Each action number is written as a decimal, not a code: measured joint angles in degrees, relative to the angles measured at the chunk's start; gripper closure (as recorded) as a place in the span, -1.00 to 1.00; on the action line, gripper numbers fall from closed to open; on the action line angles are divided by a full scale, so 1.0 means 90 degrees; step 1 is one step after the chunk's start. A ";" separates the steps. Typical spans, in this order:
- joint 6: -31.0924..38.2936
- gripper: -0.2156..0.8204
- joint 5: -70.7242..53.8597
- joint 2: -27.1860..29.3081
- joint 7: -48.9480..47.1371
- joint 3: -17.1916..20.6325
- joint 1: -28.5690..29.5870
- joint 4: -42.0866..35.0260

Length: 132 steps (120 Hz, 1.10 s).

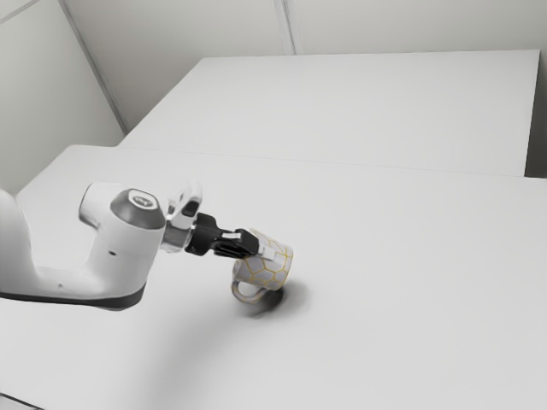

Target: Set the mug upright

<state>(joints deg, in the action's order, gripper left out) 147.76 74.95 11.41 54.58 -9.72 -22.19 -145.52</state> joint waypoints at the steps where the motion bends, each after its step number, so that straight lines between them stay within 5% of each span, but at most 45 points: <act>1: 0.0054 0.84 -0.0045 0.0000 -0.0024 0.0001 -0.0002 -0.0002; 40: 0.0980 0.85 -0.3295 -0.0072 -0.1799 0.0067 -0.0009 0.0138; 67: -0.0758 0.84 -0.7040 -0.0040 -0.4171 0.0000 0.0044 0.1160; 132: -0.2309 0.83 -0.9122 -0.0205 -0.7819 -0.0004 0.0034 0.1016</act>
<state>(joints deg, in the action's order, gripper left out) 126.98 -7.15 9.56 -15.79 -9.76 -21.88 -136.38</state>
